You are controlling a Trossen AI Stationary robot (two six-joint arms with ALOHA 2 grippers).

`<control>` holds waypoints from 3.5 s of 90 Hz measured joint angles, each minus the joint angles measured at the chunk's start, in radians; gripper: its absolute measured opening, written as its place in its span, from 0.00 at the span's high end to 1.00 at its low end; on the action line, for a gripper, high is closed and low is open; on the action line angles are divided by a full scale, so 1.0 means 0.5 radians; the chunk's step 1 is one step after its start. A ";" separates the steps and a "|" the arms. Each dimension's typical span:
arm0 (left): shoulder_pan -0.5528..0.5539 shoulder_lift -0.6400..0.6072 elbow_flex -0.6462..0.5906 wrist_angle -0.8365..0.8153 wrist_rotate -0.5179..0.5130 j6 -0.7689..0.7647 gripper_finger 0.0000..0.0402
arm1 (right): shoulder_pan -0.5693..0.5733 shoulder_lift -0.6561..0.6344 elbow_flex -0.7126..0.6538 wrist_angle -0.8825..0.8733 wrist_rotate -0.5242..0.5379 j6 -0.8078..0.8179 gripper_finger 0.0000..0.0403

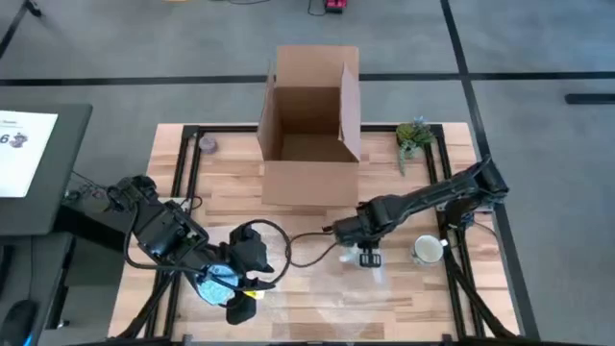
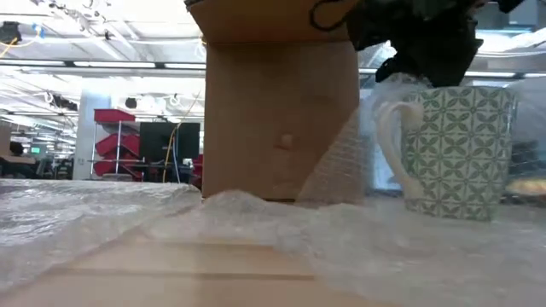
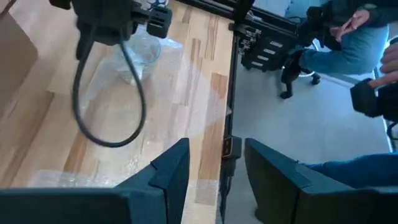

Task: Wrap mug
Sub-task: Wrap the blue patterned mug with the right transparent bubble wrap

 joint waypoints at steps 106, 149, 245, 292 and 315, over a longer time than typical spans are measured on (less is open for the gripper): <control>0.001 0.000 -0.001 0.006 -0.082 -0.042 0.67 | 0.154 0.022 -0.284 0.460 0.062 1.351 1.00; 0.001 0.000 0.000 0.006 -0.082 -0.026 0.67 | 0.153 -0.025 0.263 -0.334 -0.118 1.332 0.98; -0.001 0.000 -0.001 0.008 -0.081 -0.062 0.67 | -0.076 -0.040 -0.359 0.310 -0.013 0.515 0.91; 0.037 0.000 -0.001 0.007 -0.123 -0.139 0.67 | -0.171 -0.037 0.036 -0.105 -0.012 0.300 0.55; 0.044 0.000 -0.001 0.000 -0.127 -0.133 0.67 | -0.001 -0.071 0.280 -0.402 0.063 0.544 0.56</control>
